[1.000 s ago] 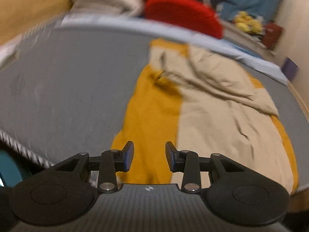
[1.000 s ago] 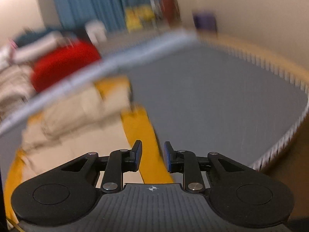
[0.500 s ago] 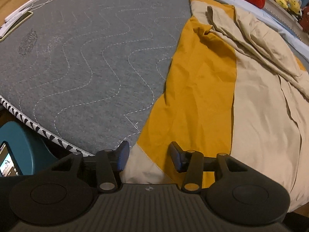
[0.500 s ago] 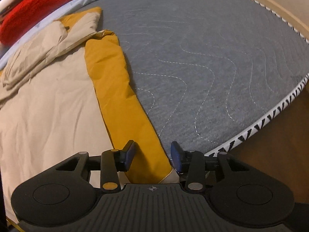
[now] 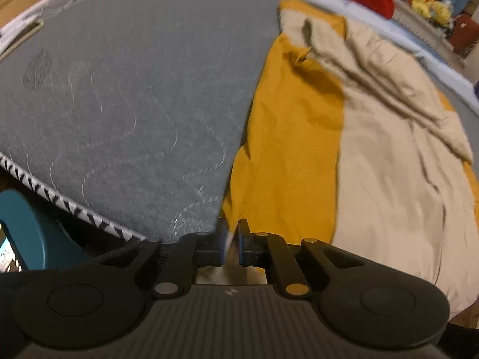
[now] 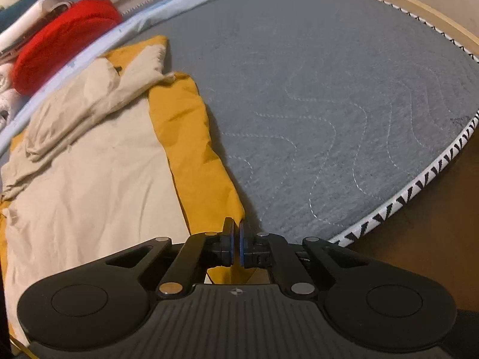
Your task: Fold large clothes
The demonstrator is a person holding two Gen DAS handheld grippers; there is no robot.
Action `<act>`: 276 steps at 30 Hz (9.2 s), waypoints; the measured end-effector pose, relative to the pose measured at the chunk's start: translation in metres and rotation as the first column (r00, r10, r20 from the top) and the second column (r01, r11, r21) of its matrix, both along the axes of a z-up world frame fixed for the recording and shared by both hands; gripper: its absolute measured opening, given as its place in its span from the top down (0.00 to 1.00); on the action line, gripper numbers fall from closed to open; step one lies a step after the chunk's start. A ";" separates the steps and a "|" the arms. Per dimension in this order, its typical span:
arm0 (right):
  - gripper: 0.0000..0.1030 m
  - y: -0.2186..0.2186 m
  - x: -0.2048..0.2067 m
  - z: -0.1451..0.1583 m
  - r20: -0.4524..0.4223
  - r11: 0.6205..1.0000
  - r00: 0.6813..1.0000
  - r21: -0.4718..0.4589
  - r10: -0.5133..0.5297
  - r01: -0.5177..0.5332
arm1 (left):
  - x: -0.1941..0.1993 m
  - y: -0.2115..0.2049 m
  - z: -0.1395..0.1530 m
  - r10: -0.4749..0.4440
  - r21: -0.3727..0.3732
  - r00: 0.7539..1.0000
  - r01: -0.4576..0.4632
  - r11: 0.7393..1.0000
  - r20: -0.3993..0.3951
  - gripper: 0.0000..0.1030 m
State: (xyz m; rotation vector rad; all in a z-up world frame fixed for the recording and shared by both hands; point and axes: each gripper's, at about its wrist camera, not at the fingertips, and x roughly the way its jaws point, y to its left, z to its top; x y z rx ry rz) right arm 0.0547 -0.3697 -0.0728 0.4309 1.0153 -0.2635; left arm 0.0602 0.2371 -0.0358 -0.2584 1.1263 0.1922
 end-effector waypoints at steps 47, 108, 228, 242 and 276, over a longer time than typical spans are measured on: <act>0.98 0.014 -0.016 0.083 0.262 0.995 0.961 0.016 0.089 -0.096 | -0.015 -0.033 0.081 -0.200 0.057 0.966 0.194 0.979 0.165 0.97; 0.66 -0.002 0.123 0.025 0.027 0.922 0.936 -0.183 0.351 -0.341 | 0.127 -0.033 0.012 -0.530 0.299 0.847 0.515 0.803 -0.035 0.20; 0.74 0.045 0.061 0.142 0.234 0.917 0.916 -0.315 0.327 -0.246 | 0.076 -0.062 0.095 -0.405 0.209 0.902 0.371 0.905 0.150 0.58; 0.58 0.149 -0.007 0.114 0.340 0.845 0.791 -0.370 0.509 -0.385 | 0.009 -0.101 0.041 -0.260 -0.017 0.918 0.278 0.961 0.301 0.70; 0.58 0.162 -0.010 0.092 0.266 0.838 0.810 -0.331 0.523 -0.433 | 0.077 -0.011 -0.040 0.339 -0.381 0.919 -0.244 0.892 0.204 0.39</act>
